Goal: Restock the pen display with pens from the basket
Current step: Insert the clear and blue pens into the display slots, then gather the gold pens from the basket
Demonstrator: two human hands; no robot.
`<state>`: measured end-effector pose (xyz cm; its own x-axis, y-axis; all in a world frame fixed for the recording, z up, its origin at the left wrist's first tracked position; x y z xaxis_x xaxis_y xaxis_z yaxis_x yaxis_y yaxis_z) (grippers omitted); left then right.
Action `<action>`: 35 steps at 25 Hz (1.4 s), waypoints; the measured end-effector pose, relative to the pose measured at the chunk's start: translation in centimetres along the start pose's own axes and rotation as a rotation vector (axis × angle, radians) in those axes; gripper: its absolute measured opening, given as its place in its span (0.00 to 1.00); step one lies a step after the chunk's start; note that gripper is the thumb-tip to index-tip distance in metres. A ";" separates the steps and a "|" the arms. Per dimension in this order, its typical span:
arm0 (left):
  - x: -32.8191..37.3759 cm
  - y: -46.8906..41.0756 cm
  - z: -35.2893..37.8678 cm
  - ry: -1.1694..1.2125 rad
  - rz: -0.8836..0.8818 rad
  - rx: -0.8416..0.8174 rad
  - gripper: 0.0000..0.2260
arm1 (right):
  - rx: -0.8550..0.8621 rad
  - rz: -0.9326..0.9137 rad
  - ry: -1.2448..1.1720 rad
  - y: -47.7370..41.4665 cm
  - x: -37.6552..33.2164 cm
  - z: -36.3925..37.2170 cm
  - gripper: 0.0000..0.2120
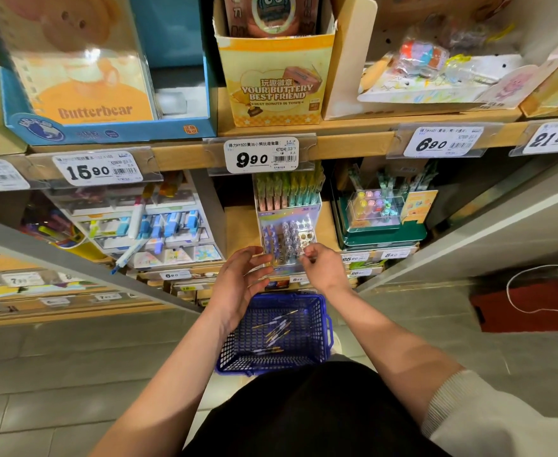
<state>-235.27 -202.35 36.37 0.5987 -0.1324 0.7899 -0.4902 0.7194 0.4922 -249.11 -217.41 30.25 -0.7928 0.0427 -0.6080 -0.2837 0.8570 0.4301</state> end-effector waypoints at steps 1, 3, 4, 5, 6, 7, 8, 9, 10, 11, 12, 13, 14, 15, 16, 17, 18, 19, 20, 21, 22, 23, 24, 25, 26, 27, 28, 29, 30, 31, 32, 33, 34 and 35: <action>0.0 0.2 0.0 -0.005 -0.016 -0.005 0.11 | -0.003 0.044 -0.041 0.2 0.3 -0.2 0.07; 0.0 0.5 -0.2 -0.022 -0.043 -0.027 0.13 | -0.008 0.116 -0.129 1.0 0.8 -0.9 0.10; -0.1 0.6 -0.2 -0.036 -0.053 -0.042 0.13 | -0.023 0.138 -0.184 1.6 0.9 -1.2 0.10; -0.3 0.8 -0.3 -0.053 -0.063 -0.061 0.14 | -0.048 0.149 -0.247 2.4 0.8 -1.6 0.11; -0.5 0.9 -0.3 -0.073 -0.073 -0.082 0.14 | -0.076 0.150 -0.310 3.3 0.6 -2.0 0.12; -0.8 1.1 -0.4 -0.094 -0.084 -0.106 0.15 | -0.102 0.145 -0.372 4.3 0.3 -2.3 0.12; -1.4 1.3 -0.5 -0.119 -0.098 -0.140 0.16 | -0.119 0.139 -0.433 5.5 0.1 -2.7 0.12; -2.0 1.6 -0.7 -0.146 -0.112 -0.175 0.16 | -0.133 0.135 -0.494 6.9 0.0 -2.9 0.12; -2.6 1.9 -0.9 -0.177 -0.122 -0.203 0.16 | -0.149 0.131 -0.552 8.2 0.1 -3.1 0.12; -3.3 2.1 -1.3 -0.209 -0.128 -0.218 0.16 | -0.165 0.134 -0.605 9.5 0.2 -3.0 0.11; -4.0 2.2 -1.7 -0.238 -0.131 -0.220 0.16 | -0.179 0.144 -0.649 10.5 0.7 -2.7 0.11; -4.8 2.4 -2.3 -0.254 -0.139 -0.207 0.15 | -0.195 0.160 -0.677 11.3 1.4 -2.1 0.10; -5.6 2.8 -3.0 -0.263 -0.149 -0.187 0.14 | -0.209 0.179 -0.686 12.1 2.3 -1.3 0.10; -6.3 3.2 -3.5 -0.262 -0.161 -0.165 0.14 | -0.224 0.198 -0.678 12.8 3.3 -0.5 0.09; -7.3 3.9 -4.2 -0.258 -0.179 -0.133 0.13 | -0.252 0.224 -0.655 13.5 4.5 0.6 0.09; -8.4 4.5 -5.0 -0.252 -0.197 -0.100 0.13 | -0.280 0.253 -0.629 13.9 5.7 1.8 0.09; -9.5 5.1 -5.7 -0.242 -0.212 -0.059 0.12 | -0.304 0.278 -0.600 14.0 7.0 2.9 0.09; -10.5 5.7 -6.3 -0.226 -0.219 -0.012 0.12 | -0.319 0.293 -0.569 14.0 8.4 3.9 0.10; -11.6 5.9 -6.9 -0.200 -0.218 0.038 0.11 | -0.332 0.294 -0.528 13.7 9.6 4.9 0.11; -12.8 5.9 -7.5 -0.165 -0.219 0.101 0.10 | -0.358 0.287 -0.479 13.0 10.9 6.0 0.11; -13.9 6.1 -8.0 -0.134 -0.226 0.160 0.09 | -0.388 0.277 -0.426 12.5 12.1 7.1 0.11; -15.0 5.9 -8.4 -0.107 -0.227 0.205 0.09 | -0.412 0.261 -0.380 11.8 13.3 8.0 0.11; -16.5 5.4 -8.9 -0.074 -0.216 0.254 0.09 | -0.432 0.234 -0.331 10.9 14.6 9.1 0.11; -18.3 4.8 -9.4 -0.041 -0.208 0.297 0.09 | -0.455 0.205 -0.295 10.0 15.9 10.4 0.11; -20.2 4.3 -10.1 -0.004 -0.207 0.331 0.09 | -0.477 0.179 -0.250 9.0 17.4 11.9 0.11; -22.3 3.7 -10.7 0.034 -0.209 0.357 0.10 | -0.493 0.155 -0.200 8.1 19.0 13.4 0.11; -24.5 2.7 -11.2 0.074 -0.208 0.371 0.10 | -0.500 0.127 -0.141 7.0 20.6 14.9 0.10; -26.8 1.8 -11.8 0.107 -0.214 0.380 0.10 | -0.517 0.112 -0.097 6.0 22.3 16.6 0.10; -29.2 1.0 -12.5 0.128 -0.226 0.389 0.10 | -0.530 0.114 -0.066 4.9 24.2 18.4 0.10; -31.2 0.3 -13.2 0.137 -0.237 0.397 0.10 | -0.529 0.120 -0.043 3.9 26.0 19.9 0.10; -33.0 -0.5 -14.0 0.137 -0.243 0.403 0.10 | -0.522 0.123 -0.020 3.0 27.5 21.2 0.09; -35.1 -1.3 -15.2 0.140 -0.249 0.411 0.10 | -0.521 0.134 -0.001 2.2 29.3 23.0 0.09; -37.2 -2.1 -16.6 0.141 -0.260 0.419 0.10 | -0.527 0.155 0.012 1.4 31.1 25.0 0.08; -39.3 -3.1 -18.2 0.149 -0.267 0.429 0.10 | -0.541 0.179 0.025 0.5 32.8 27.2 0.08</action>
<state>-245.70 -186.97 -2.85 0.8066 -0.1525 0.5711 -0.5047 0.3255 0.7996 -260.55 -201.65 -7.64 -0.8645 0.1449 -0.4813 -0.3748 0.4523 0.8093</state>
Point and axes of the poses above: each hand's wrist, its own y-axis away from the middle knuckle, its own z-axis out of the palm, x = y × z, the point moved 7 cm from there along -y, towards the middle knuckle, and after that the axes turned 9 degrees about z, right-handed, at the moved point
